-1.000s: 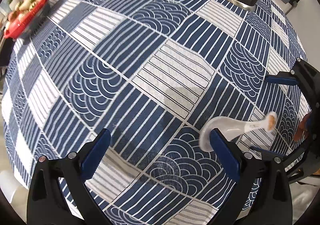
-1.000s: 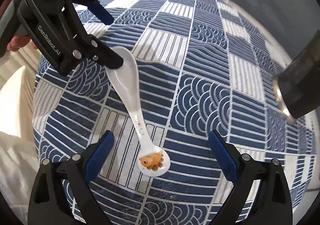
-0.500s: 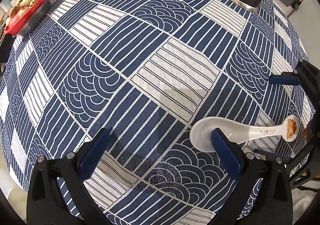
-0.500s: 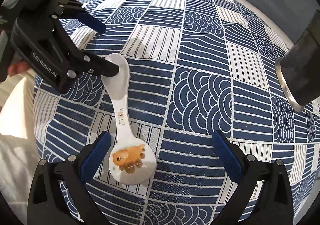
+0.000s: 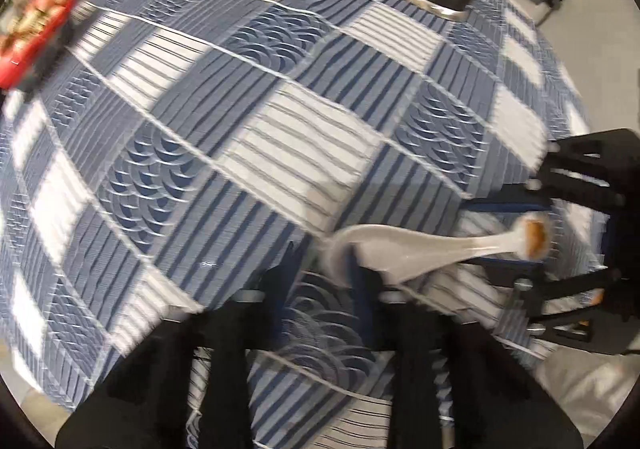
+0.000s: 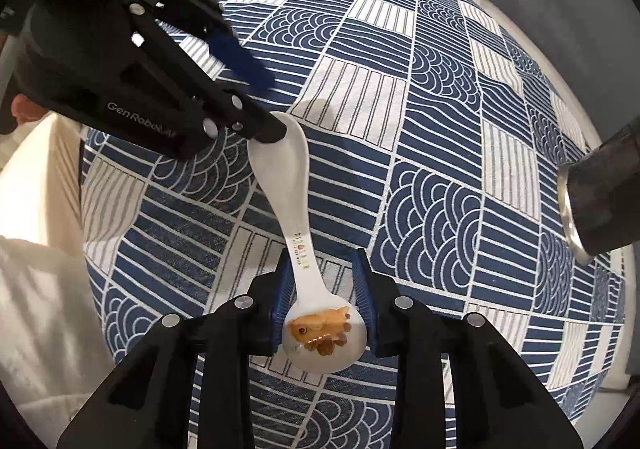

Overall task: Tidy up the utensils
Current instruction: 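Grasp the last white spoon by its handle with the right tool, then lift the spoon with the right tool and carry it over the cup, then lower the spoon into the cup and open the right tool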

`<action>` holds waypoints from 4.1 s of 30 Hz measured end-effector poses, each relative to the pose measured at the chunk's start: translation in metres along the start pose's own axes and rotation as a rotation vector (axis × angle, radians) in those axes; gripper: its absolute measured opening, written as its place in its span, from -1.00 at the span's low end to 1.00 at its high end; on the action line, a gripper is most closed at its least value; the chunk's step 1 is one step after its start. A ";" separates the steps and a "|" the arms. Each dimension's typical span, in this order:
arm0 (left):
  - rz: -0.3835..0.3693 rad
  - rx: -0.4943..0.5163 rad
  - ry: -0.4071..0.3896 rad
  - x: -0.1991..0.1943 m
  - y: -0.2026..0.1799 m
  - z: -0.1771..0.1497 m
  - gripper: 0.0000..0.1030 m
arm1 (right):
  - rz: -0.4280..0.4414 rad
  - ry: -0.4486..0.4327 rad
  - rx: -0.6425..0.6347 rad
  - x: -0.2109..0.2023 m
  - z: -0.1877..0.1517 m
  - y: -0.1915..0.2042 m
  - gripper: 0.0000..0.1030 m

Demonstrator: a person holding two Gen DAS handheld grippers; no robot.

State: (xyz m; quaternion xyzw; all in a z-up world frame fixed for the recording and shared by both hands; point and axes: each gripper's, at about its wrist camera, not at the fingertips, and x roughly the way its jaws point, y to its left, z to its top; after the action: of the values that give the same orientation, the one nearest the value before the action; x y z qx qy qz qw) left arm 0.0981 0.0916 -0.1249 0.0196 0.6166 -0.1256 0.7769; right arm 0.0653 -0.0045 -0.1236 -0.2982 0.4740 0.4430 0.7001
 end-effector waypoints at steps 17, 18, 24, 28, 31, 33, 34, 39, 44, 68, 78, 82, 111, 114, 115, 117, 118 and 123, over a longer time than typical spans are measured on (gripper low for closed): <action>-0.031 0.058 -0.036 -0.040 -0.002 0.014 -0.82 | 0.014 -0.112 0.060 -0.031 -0.011 -0.009 -0.45; -0.026 0.066 -0.042 -0.042 -0.005 0.016 -0.82 | 0.013 -0.117 0.064 -0.033 -0.010 -0.011 -0.45; 0.011 0.100 -0.082 -0.063 -0.014 0.031 -0.84 | -0.001 -0.134 0.064 -0.045 -0.010 -0.024 -0.45; 0.036 0.107 -0.105 -0.074 -0.019 0.043 -0.84 | -0.008 -0.151 0.053 -0.051 -0.005 -0.037 -0.45; 0.059 0.104 -0.112 -0.083 -0.024 0.054 -0.85 | -0.014 -0.155 0.033 -0.054 0.002 -0.049 -0.45; 0.082 0.103 -0.115 -0.088 -0.027 0.061 -0.85 | -0.010 -0.163 0.019 -0.058 0.005 -0.057 -0.45; 0.092 0.099 -0.114 -0.091 -0.028 0.065 -0.85 | -0.009 -0.165 0.012 -0.060 0.007 -0.060 -0.45; 0.149 0.068 -0.128 -0.106 -0.038 0.085 -0.85 | -0.005 -0.181 -0.035 -0.071 0.014 -0.080 -0.45; 0.204 0.034 -0.153 -0.129 -0.051 0.105 -0.85 | 0.004 -0.224 -0.080 -0.088 0.021 -0.104 -0.45; 0.407 0.053 -0.231 -0.208 -0.116 0.205 -0.85 | 0.008 -0.484 -0.087 -0.160 0.045 -0.203 -0.45; 0.466 0.089 -0.239 -0.215 -0.148 0.241 -0.84 | 0.005 -0.537 -0.074 -0.172 0.044 -0.245 -0.45; 0.472 0.093 -0.232 -0.214 -0.157 0.251 -0.84 | 0.014 -0.548 -0.070 -0.167 0.042 -0.256 -0.45; 0.491 0.189 -0.114 -0.164 -0.191 0.301 -0.84 | 0.179 -0.681 0.070 -0.107 0.017 -0.304 -0.46; 0.449 0.191 -0.099 -0.154 -0.194 0.301 -0.84 | 0.183 -0.705 0.086 -0.108 0.014 -0.308 -0.38; 0.449 0.188 -0.098 -0.152 -0.195 0.300 -0.84 | 0.183 -0.708 0.094 -0.109 0.014 -0.309 -0.03; 0.462 0.182 -0.107 -0.152 -0.195 0.298 -0.77 | 0.158 -0.725 0.084 -0.114 0.011 -0.307 0.25; 0.455 0.173 -0.116 -0.155 -0.194 0.296 -0.47 | 0.152 -0.727 0.075 -0.116 0.010 -0.305 0.32; 0.455 0.116 -0.172 -0.172 -0.187 0.291 0.42 | 0.074 -0.730 0.038 -0.131 0.003 -0.296 0.66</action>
State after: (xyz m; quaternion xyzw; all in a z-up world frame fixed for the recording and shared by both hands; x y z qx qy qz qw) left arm 0.2986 -0.1134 0.1335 0.1915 0.5196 0.0161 0.8325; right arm 0.3137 -0.1732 -0.0016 -0.0900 0.2113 0.5367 0.8119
